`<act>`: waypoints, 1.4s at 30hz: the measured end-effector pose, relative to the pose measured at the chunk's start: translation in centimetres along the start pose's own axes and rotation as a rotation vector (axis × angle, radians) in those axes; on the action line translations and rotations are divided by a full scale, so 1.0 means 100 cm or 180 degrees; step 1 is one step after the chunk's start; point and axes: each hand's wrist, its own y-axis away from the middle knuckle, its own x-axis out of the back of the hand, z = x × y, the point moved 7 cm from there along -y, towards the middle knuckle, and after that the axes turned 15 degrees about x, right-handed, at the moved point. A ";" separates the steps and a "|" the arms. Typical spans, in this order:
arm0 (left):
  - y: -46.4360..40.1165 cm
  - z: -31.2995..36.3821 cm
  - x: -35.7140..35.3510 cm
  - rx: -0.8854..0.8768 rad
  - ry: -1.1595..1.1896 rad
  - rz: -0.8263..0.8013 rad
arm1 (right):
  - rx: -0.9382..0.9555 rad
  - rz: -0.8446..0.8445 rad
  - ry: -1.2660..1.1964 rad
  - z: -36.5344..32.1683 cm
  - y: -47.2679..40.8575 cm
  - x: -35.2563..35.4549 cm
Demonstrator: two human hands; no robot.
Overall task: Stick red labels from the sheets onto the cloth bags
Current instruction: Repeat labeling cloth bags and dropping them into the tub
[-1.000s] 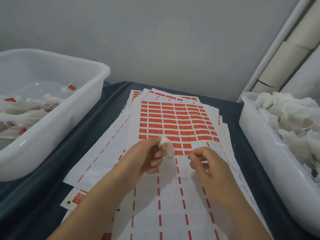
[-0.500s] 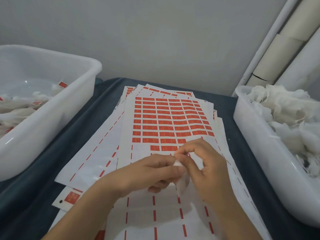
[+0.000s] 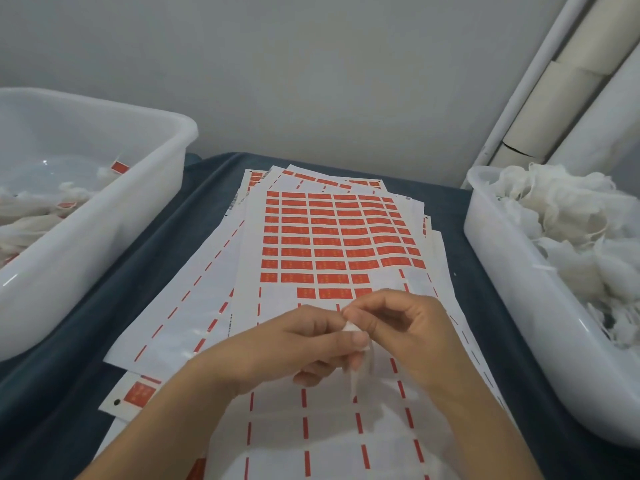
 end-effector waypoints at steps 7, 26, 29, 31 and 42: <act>0.004 0.004 0.007 -0.0021 0.0398 0.0024 | 0.0264 -0.0212 0.0030 -0.004 -0.002 -0.006; 0.006 0.007 0.033 -0.0075 0.0611 0.0843 | 0.0367 -0.0483 0.0725 0.000 0.000 -0.005; 0.009 0.010 0.039 -0.0198 0.0412 0.1453 | 0.0264 -0.0308 0.0532 -0.002 0.000 -0.003; 0.011 0.013 0.038 -0.0316 0.0359 0.1723 | 0.0043 -0.0092 0.0225 0.002 0.001 -0.004; 0.010 0.014 0.036 -0.0644 0.0654 0.1821 | -0.1042 0.0299 -0.1045 0.016 0.007 -0.011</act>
